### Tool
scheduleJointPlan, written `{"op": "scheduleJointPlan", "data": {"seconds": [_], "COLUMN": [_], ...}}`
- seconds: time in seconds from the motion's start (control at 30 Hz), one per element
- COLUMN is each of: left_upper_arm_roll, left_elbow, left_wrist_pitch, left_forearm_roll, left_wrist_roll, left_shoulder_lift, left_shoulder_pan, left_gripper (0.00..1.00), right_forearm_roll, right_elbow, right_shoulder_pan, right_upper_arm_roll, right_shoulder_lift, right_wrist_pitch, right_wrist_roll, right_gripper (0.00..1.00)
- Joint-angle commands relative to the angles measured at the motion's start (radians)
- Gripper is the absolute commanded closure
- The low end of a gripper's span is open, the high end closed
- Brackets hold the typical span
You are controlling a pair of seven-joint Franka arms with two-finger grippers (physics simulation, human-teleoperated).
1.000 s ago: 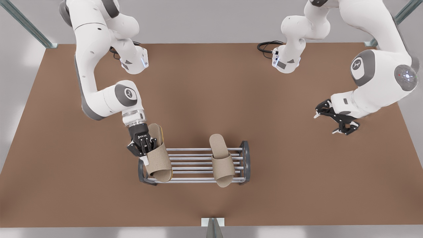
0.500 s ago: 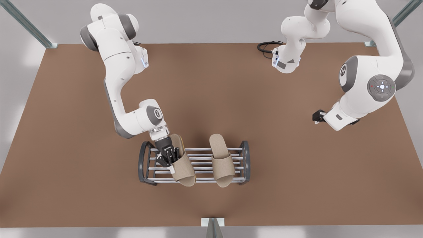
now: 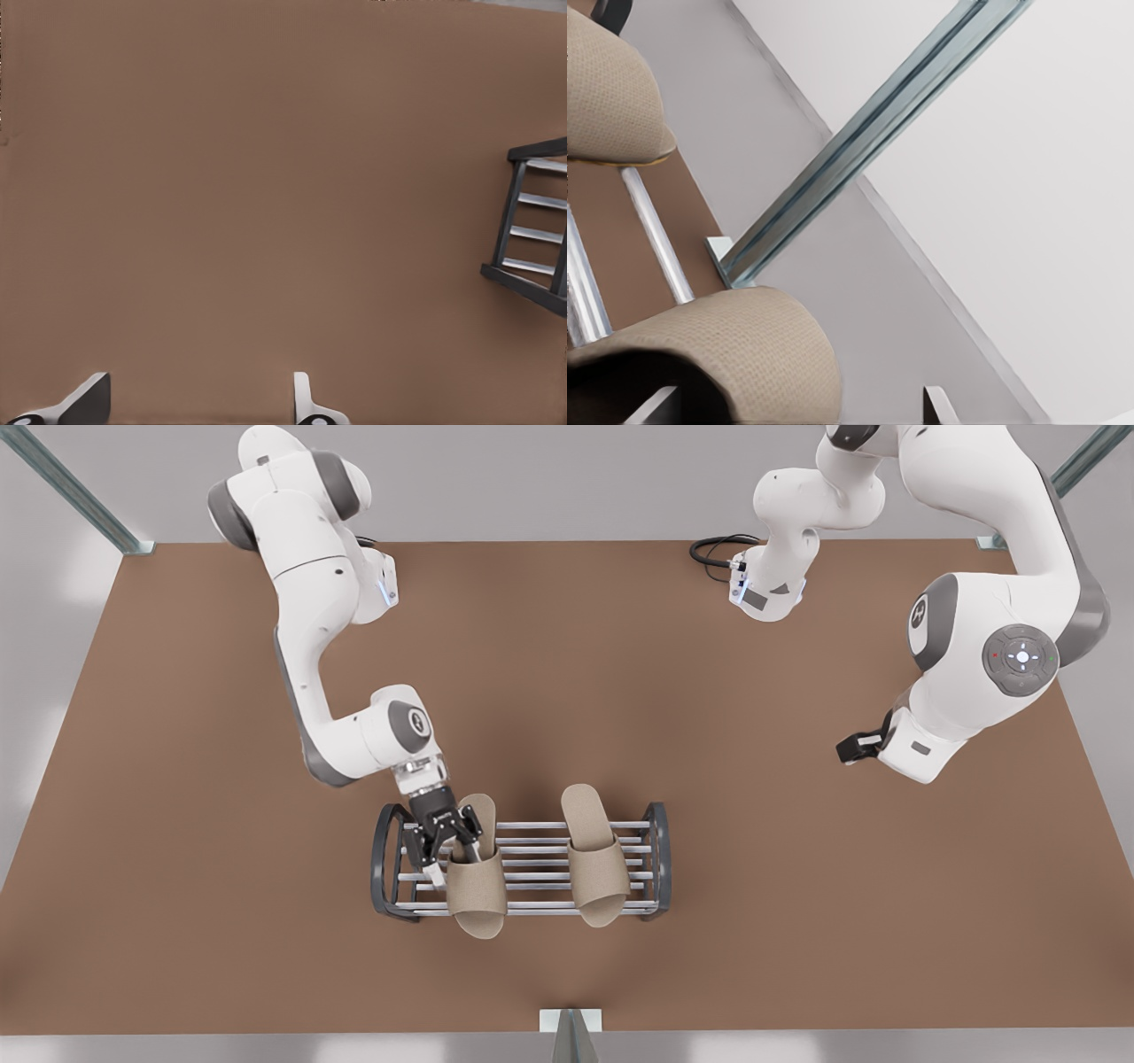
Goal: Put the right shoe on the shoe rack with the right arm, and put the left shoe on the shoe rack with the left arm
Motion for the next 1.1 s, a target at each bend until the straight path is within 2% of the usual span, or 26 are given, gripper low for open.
{"op": "scheduleJointPlan", "data": {"seconds": [0.0, 0.17, 0.2, 0.3, 0.33, 0.37, 0.4, 0.43, 0.47, 0.53, 0.57, 0.6, 0.63, 0.67, 0.7, 0.8, 0.9, 1.07], "left_upper_arm_roll": [-0.001, -0.006, -0.007, -0.009, -0.009, -0.009, -0.009, -0.010, -0.010, -0.010, -0.010, -0.010, -0.010, -0.010, -0.010, -0.010, 0.000, -0.009], "left_elbow": [0.002, 0.002, 0.000, 0.002, 0.002, 0.002, 0.002, 0.002, 0.002, 0.002, 0.002, 0.002, 0.002, 0.002, 0.002, 0.015, 0.028, 0.088], "left_wrist_pitch": [-0.001, -0.003, -0.003, -0.004, -0.004, -0.004, -0.016, -0.022, -0.022, -0.024, -0.024, -0.024, -0.024, -0.024, -0.024, -0.024, -0.035, -0.044], "left_forearm_roll": [0.000, 0.000, 0.000, 0.000, 0.000, 0.000, -0.001, -0.001, -0.001, -0.001, -0.003, -0.001, -0.001, -0.001, -0.001, -0.003, -0.037, -0.044], "left_wrist_roll": [-0.254, -0.254, -0.254, -0.254, -0.251, -0.248, -0.243, -0.234, -0.236, -0.236, -0.236, -0.236, -0.234, -0.234, -0.234, -0.219, 0.074, 0.272], "left_shoulder_lift": [-0.002, -0.008, -0.009, -0.015, -0.015, -0.015, -0.015, -0.015, -0.015, -0.017, -0.017, -0.022, -0.022, -0.022, -0.023, -0.018, -0.020, 0.021], "left_shoulder_pan": [0.000, -0.002, -0.002, -0.003, -0.003, -0.003, -0.003, -0.003, -0.003, -0.003, -0.005, -0.005, -0.005, -0.006, -0.006, -0.005, -0.005, -0.005], "left_gripper": [0.00, 0.00, 0.00, 0.00, 0.00, 0.00, 0.00, 0.00, 0.00, 0.00, 0.00, 0.00, 0.00, 0.00, 0.00, 0.00, 0.00, 0.00], "right_forearm_roll": [-0.049, -0.040, -0.010, 0.427, 0.657, 0.965, 1.346, 1.596, 1.910, 2.375, 2.653, 2.828, 2.935, 2.991, 2.979, 2.976, 2.991, 2.992], "right_elbow": [-0.045, -0.216, -0.242, -0.354, -0.382, -0.379, -0.333, -0.275, -0.220, -0.160, -0.045, -0.015, -0.009, 0.021, 0.026, 0.029, 0.103, 0.121], "right_shoulder_pan": [-0.002, 0.002, -0.002, -0.031, -0.048, -0.087, -0.154, -0.238, -0.269, -0.272, -0.306, -0.337, -0.347, -0.350, -0.354, -0.343, -0.352, -0.346], "right_upper_arm_roll": [0.000, 0.008, 0.037, 0.152, 0.213, 0.348, 0.470, 0.502, 0.447, 0.277, 0.189, 0.080, -0.019, -0.136, -0.138, -0.133, -0.132, -0.132], "right_shoulder_lift": [-0.036, -0.158, -0.215, -0.338, -0.350, -0.339, -0.342, -0.347, -0.350, -0.398, -0.390, -0.395, -0.396, -0.396, -0.398, -0.402, -0.322, -0.322], "right_wrist_pitch": [-0.004, -0.044, -0.038, -0.110, -0.191, -0.389, -0.611, -0.633, -0.636, -0.702, -0.912, -0.960, -1.097, -1.216, -1.248, -1.273, -1.274, -1.273], "right_wrist_roll": [0.030, 0.056, 0.090, 0.085, 0.082, -0.045, -0.431, -0.660, -0.907, -1.340, -1.605, -1.711, -1.775, -2.048, -2.151, -2.193, -2.182, -2.179], "right_gripper": [0.00, 0.00, 0.00, 0.00, 0.00, 0.00, 0.00, 0.00, 0.00, 0.00, 0.00, 0.00, 0.00, 0.00, 0.00, 0.00, 0.00, 0.00]}}
